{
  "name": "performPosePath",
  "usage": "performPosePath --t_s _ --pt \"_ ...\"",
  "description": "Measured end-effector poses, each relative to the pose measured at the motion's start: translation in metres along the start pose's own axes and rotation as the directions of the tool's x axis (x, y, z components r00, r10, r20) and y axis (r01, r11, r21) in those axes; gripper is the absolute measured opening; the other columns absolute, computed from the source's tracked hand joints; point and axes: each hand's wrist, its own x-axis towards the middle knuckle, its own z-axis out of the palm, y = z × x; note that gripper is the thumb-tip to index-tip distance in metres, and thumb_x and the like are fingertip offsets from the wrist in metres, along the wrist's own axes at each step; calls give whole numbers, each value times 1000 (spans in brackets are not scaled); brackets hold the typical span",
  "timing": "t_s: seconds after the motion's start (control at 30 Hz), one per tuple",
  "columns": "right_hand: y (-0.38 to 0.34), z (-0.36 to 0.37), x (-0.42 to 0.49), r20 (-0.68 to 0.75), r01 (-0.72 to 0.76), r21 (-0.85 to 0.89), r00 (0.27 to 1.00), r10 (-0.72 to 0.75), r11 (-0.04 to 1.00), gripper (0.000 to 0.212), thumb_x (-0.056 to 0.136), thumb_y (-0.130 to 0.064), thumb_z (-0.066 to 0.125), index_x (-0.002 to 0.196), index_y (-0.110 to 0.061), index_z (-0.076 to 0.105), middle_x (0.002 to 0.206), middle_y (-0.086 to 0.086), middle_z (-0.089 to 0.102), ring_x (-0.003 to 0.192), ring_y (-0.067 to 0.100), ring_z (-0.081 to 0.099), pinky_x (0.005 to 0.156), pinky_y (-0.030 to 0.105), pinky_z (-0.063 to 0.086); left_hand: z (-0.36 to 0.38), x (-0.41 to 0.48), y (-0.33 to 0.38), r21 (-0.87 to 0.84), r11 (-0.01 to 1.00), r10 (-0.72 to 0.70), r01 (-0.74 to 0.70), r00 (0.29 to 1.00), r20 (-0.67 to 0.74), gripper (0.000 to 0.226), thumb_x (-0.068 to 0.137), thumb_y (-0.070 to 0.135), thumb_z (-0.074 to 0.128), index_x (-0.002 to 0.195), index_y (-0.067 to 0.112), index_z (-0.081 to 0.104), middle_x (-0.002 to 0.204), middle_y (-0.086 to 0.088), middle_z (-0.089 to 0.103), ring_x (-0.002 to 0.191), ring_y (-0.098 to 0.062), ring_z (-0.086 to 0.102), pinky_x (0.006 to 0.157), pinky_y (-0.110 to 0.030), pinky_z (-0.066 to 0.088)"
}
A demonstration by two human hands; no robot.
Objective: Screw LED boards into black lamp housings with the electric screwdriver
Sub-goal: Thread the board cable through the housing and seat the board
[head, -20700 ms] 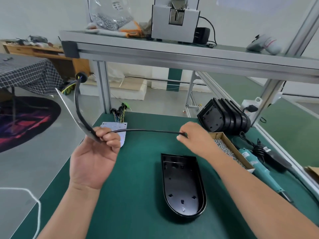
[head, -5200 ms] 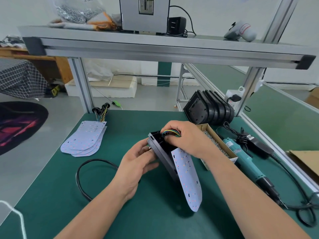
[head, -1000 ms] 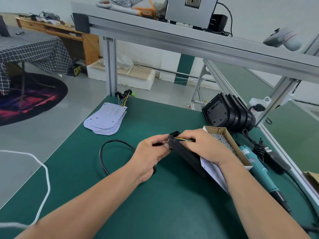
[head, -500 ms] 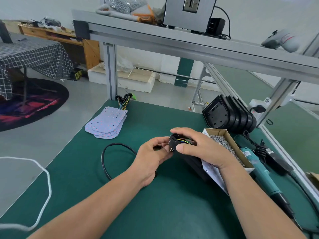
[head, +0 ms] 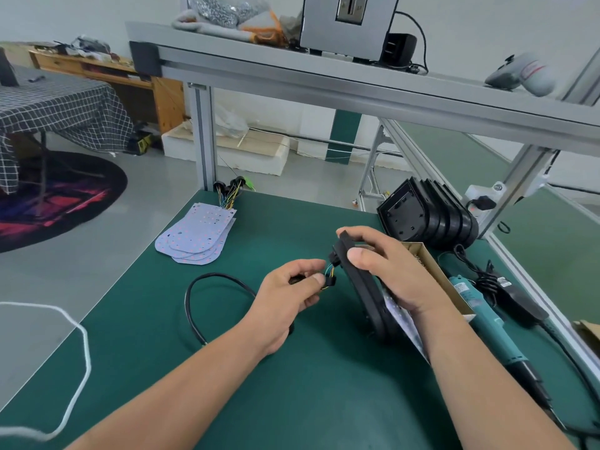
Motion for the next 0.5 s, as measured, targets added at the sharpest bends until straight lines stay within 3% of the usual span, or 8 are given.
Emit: performPosePath --t_s 0.1,0.23,0.37,0.43,0.5 --pt "-2 -2 3 -33 -9 -62 999 7 998 50 79 -51 73 128 -43 70 133 -10 70 127 6 63 110 39 50 0 -1 0 99 994 37 -41 998 49 23 79 26 83 101 32 84 86 8 71 80 -8 66 77 -22 56" --pt "-2 -3 3 -58 -26 -155 998 18 988 46 78 -58 75 123 -50 69 135 -21 64 128 1 60 114 46 48 -4 2 -1 343 930 191 -131 971 -145 19 88 24 79 92 43 81 85 11 73 74 -11 70 82 -32 61" --pt "-4 1 2 -78 -41 -196 997 26 980 44 75 -65 74 117 -51 67 127 -22 65 120 -6 59 108 37 49 -7 5 -6 623 758 357 -192 922 -150 25 99 19 70 103 42 79 118 18 61 108 -2 61 97 -21 48" --pt "-8 4 3 -98 -37 -220 995 16 975 42 74 -68 72 111 -51 66 124 -19 64 113 -8 59 97 27 47 -5 3 -7 688 694 385 -213 917 -105 31 100 19 68 119 42 74 136 16 46 127 -5 46 102 -14 36" --pt "-11 5 5 -118 -36 -234 993 9 972 39 74 -69 71 107 -49 64 118 -17 64 107 -6 60 87 22 45 -3 0 -5 683 685 427 -253 899 -95 39 99 17 68 130 41 68 142 18 40 134 -1 39 108 -18 34"
